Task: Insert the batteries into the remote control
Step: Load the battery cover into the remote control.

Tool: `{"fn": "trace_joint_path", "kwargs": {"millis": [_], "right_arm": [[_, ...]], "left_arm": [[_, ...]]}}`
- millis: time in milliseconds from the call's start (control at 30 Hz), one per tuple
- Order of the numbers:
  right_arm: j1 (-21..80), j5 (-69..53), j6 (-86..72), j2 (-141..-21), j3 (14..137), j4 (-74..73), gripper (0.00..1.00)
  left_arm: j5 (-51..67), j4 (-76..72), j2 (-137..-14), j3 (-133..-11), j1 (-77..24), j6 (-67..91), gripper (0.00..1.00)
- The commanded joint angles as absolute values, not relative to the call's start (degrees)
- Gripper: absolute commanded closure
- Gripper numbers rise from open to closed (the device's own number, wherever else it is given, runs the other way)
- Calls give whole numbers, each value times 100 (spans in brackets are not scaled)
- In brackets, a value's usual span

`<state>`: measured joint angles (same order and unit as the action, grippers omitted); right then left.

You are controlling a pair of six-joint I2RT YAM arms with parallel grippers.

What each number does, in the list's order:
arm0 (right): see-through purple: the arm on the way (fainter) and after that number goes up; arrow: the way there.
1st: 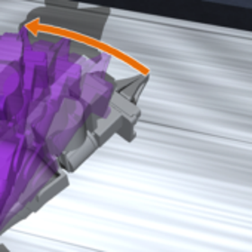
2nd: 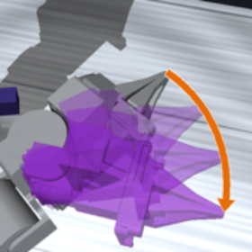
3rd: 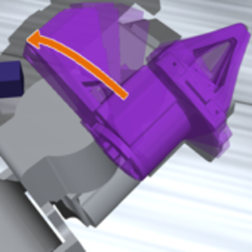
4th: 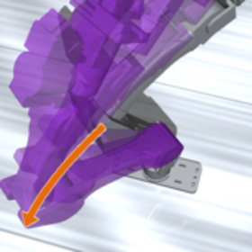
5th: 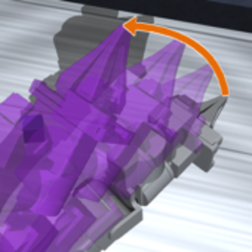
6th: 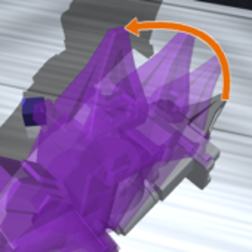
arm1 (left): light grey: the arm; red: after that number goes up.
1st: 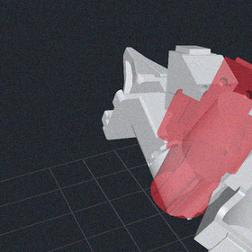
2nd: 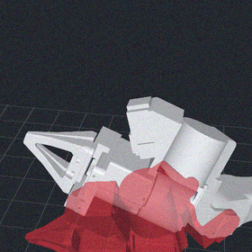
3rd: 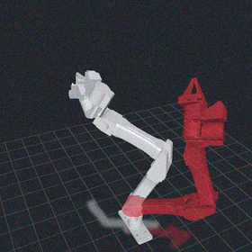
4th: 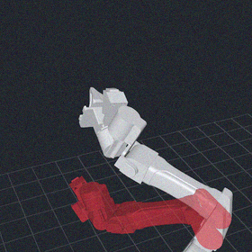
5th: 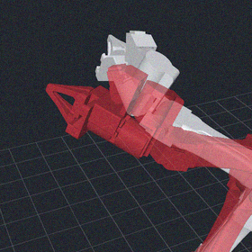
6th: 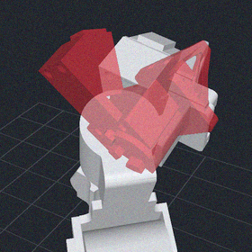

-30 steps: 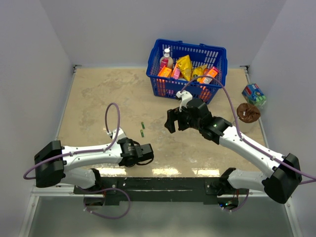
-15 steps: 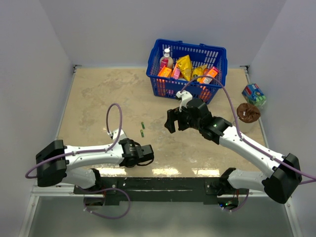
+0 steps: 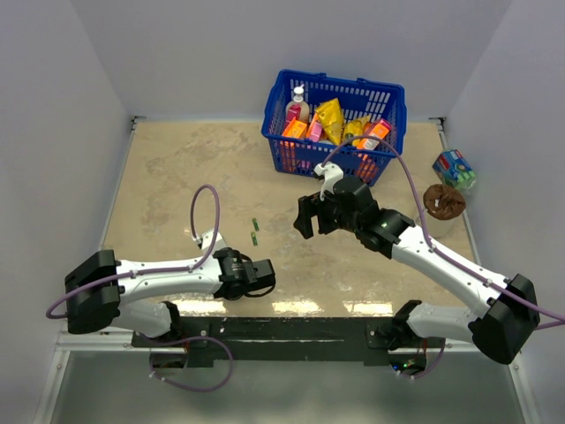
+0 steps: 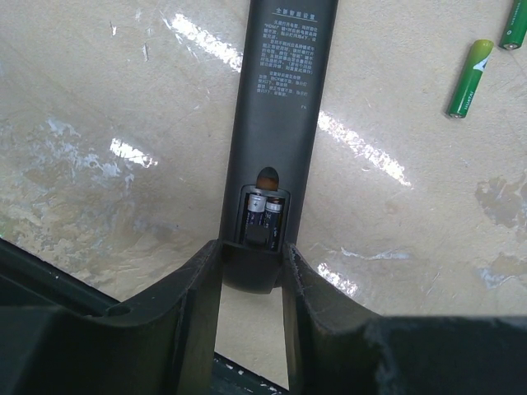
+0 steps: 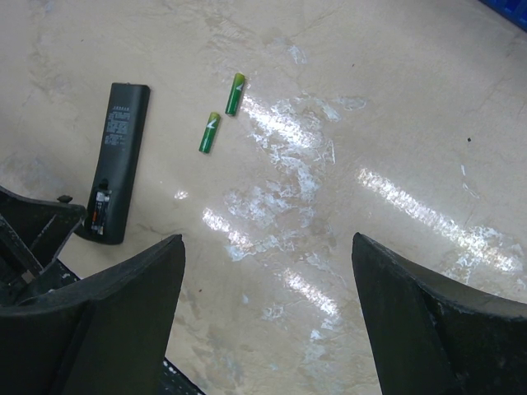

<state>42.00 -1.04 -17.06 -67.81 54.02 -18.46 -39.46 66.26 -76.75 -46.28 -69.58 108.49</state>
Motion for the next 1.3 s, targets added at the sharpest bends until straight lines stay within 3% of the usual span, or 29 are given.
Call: {"fn": "trace_joint_path", "kwargs": {"millis": [0, 1267], "right_arm": [[4219, -158, -1626, -6671, 5467, -1670, 15], [4227, -176, -1626, -6671, 5484, -1687, 15]], "left_arm": [[-4324, 6601, -7611, -4737, -7014, 11074, 100], [-4395, 6935, -7937, -4825, -7312, 11575, 100]]}}
